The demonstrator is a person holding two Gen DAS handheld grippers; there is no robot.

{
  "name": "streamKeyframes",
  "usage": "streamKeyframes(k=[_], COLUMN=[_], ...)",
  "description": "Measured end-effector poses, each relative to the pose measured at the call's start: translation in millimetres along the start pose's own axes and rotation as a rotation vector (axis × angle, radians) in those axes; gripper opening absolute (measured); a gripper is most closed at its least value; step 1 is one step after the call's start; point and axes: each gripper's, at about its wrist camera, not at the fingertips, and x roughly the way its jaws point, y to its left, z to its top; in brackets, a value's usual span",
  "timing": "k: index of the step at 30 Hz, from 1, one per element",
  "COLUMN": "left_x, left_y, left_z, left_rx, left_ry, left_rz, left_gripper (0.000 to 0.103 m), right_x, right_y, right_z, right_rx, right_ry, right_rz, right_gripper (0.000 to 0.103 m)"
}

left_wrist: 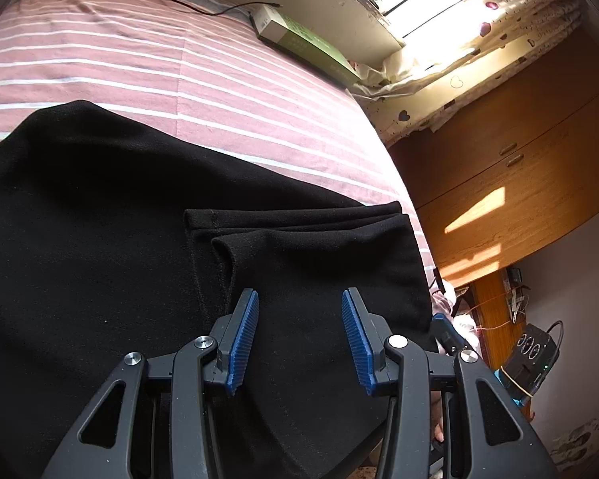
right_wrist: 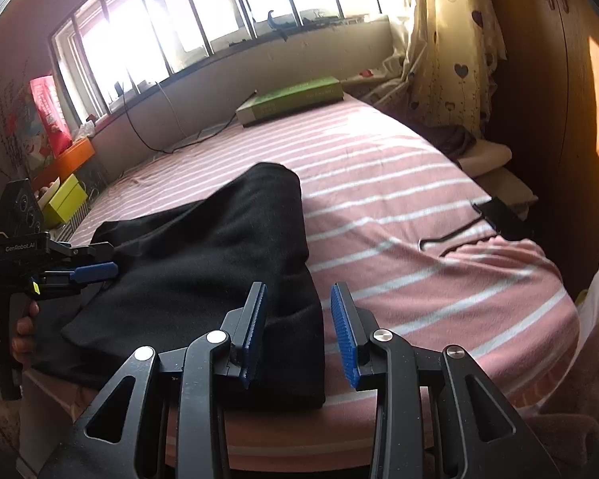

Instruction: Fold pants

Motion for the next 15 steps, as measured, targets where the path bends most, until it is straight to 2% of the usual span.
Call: streamKeyframes(k=[2, 7, 9, 10, 12, 15], left_x=[-4.8, -14.0, -15.0, -15.3, -14.7, -16.8], left_y=[2.0, 9.9, 15.6, 18.2, 21.4, 25.4], left_z=[1.4, 4.5, 5.0, 4.8, 3.9, 4.5], left_rx=[-0.010, -0.025, -0.039, -0.046, -0.056, -0.061], left_ry=[-0.015, -0.044, -0.046, -0.046, -0.042, -0.040], left_rz=[0.012, 0.046, 0.049, 0.047, 0.054, 0.054], left_gripper=[0.070, 0.070, 0.070, 0.070, 0.070, 0.070], right_x=[-0.7, 26.9, 44.8, 57.1, 81.6, 85.1], right_y=[5.7, 22.3, 28.7, 29.8, 27.9, 31.2], right_z=[15.6, 50.7, 54.6, 54.1, 48.1, 49.4], right_rx=[-0.028, -0.080, -0.097, -0.100, -0.103, -0.148], right_ry=[-0.034, -0.024, 0.017, 0.068, 0.171, 0.189], right_rz=[-0.006, 0.042, 0.066, 0.068, 0.014, 0.003], right_gripper=[0.033, 0.033, 0.030, 0.025, 0.025, 0.025])
